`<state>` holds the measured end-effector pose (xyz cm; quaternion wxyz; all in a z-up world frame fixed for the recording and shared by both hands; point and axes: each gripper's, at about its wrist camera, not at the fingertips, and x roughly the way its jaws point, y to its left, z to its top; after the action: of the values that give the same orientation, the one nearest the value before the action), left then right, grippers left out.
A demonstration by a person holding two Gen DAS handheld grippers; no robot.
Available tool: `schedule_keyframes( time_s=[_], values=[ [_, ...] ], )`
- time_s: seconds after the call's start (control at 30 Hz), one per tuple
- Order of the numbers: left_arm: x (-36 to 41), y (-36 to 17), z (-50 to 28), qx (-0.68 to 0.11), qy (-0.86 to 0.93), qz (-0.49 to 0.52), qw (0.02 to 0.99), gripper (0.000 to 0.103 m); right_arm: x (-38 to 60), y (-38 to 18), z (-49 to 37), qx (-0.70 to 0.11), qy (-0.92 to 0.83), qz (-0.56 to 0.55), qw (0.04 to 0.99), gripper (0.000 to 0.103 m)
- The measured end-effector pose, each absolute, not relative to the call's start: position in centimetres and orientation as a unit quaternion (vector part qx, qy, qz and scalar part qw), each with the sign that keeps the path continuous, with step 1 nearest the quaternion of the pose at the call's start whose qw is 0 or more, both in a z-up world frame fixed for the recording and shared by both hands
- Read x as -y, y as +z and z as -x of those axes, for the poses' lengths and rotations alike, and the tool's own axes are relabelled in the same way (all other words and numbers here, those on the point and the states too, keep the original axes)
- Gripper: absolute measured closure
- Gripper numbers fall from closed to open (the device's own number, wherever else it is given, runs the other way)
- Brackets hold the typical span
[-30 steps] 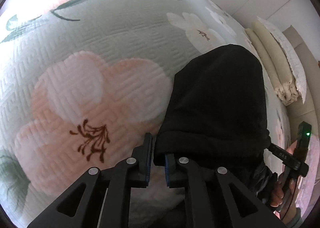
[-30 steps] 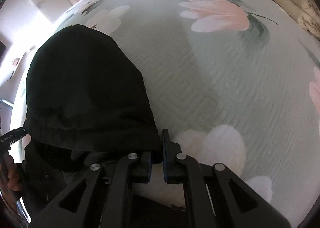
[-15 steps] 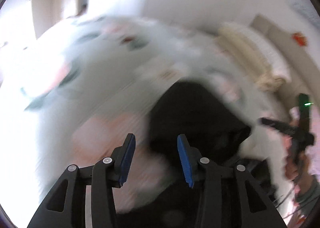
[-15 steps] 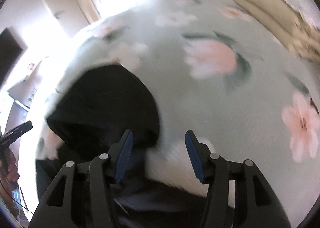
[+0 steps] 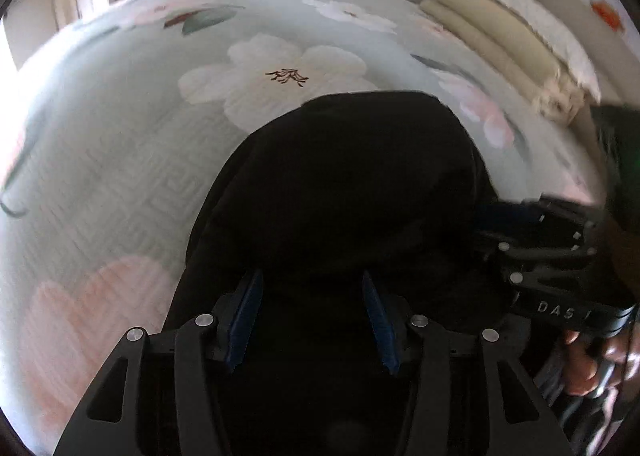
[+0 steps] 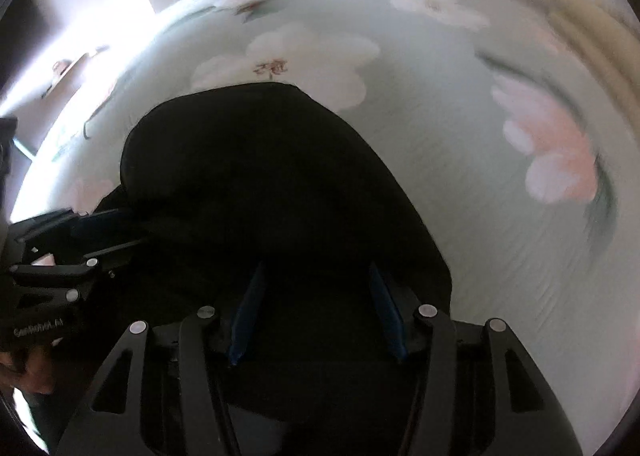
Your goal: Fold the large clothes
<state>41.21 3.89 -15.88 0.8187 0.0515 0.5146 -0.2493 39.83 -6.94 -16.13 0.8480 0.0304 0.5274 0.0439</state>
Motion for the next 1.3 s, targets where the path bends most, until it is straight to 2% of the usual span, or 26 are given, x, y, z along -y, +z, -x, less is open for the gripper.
schedule_keyframes(
  time_s=[0.2, 0.33, 0.43, 0.5, 0.53, 0.57, 0.63, 0.7, 0.83, 0.93, 0.97, 1.0, 1.03, 1.07, 1.1, 1.13, 1.2, 1.3],
  values=[
    [-4.8, -13.3, -41.0, -0.506, -0.26, -0.032, 0.822, 0.051, 7.3, -14.9, -39.7, -0.527, 0.054, -0.03, 0.847, 0.046],
    [-7.4, -9.3, -38.2, -0.466, -0.283, -0.018, 0.838, 0.05, 8.9, -10.5, -36.1, -0.493, 0.096, -0.071, 0.862, 0.046],
    [-8.7, -9.5, -38.0, -0.481, -0.277, -0.012, 0.832, 0.05, 9.5, -8.3, -33.3, -0.469, 0.097, -0.046, 0.876, 0.046],
    [-9.5, -11.0, -38.5, -0.499, -0.26, -0.004, 0.827, 0.051, 9.9, -9.1, -32.7, -0.483, 0.09, -0.028, 0.87, 0.046],
    [-9.9, -12.1, -38.9, -0.512, -0.248, 0.001, 0.822, 0.051, 10.0, -9.9, -32.8, -0.492, 0.086, -0.026, 0.866, 0.051],
    [-10.2, -13.4, -39.4, -0.532, -0.24, 0.008, 0.812, 0.051, 10.4, -10.9, -32.9, -0.504, 0.078, -0.025, 0.86, 0.062],
    [-10.5, -15.9, -40.5, -0.557, -0.234, 0.031, 0.796, 0.051, 10.8, -13.8, -33.7, -0.541, 0.075, -0.038, 0.837, 0.067],
    [-10.2, -16.0, -40.6, -0.555, -0.231, 0.025, 0.799, 0.051, 10.4, -15.9, -34.1, -0.549, 0.081, -0.056, 0.83, 0.068],
    [-10.0, -15.0, -40.2, -0.545, -0.237, 0.007, 0.804, 0.051, 10.3, -15.8, -34.0, -0.545, 0.079, -0.057, 0.833, 0.068],
    [-11.2, -12.5, -39.6, -0.521, -0.258, 0.02, 0.813, 0.05, 11.1, -14.1, -34.1, -0.548, 0.097, -0.07, 0.828, 0.065],
    [-11.7, -11.3, -39.4, -0.505, -0.264, 0.022, 0.821, 0.05, 11.8, -13.0, -34.0, -0.544, 0.104, -0.081, 0.829, 0.061],
    [-12.1, -10.2, -39.4, -0.491, -0.269, 0.023, 0.828, 0.05, 12.6, -11.9, -33.8, -0.534, 0.111, -0.094, 0.833, 0.055],
    [-12.2, -9.4, -39.6, -0.483, -0.273, 0.024, 0.831, 0.048, 13.2, -10.9, -33.6, -0.523, 0.116, -0.102, 0.838, 0.037],
    [-12.4, -8.6, -40.1, -0.475, -0.28, 0.028, 0.834, 0.04, 13.9, -10.0, -33.6, -0.509, 0.118, -0.107, 0.846, 0.026],
    [-12.4, -8.0, -40.8, -0.472, -0.287, 0.033, 0.833, 0.031, 14.5, -9.1, -33.6, -0.495, 0.119, -0.108, 0.854, 0.026],
    [-12.3, -7.7, -41.7, -0.472, -0.287, 0.035, 0.833, 0.029, 15.1, -8.5, -33.9, -0.489, 0.115, -0.103, 0.859, 0.026],
    [-11.7, -8.0, -43.4, -0.485, -0.294, 0.041, 0.823, 0.027, 15.9, -8.7, -35.2, -0.498, 0.107, -0.099, 0.855, 0.025],
    [-10.0, -11.2, -46.5, -0.553, -0.352, 0.077, 0.751, 0.027, 16.6, -10.5, -36.9, -0.524, 0.129, -0.142, 0.83, 0.025]
  ],
)
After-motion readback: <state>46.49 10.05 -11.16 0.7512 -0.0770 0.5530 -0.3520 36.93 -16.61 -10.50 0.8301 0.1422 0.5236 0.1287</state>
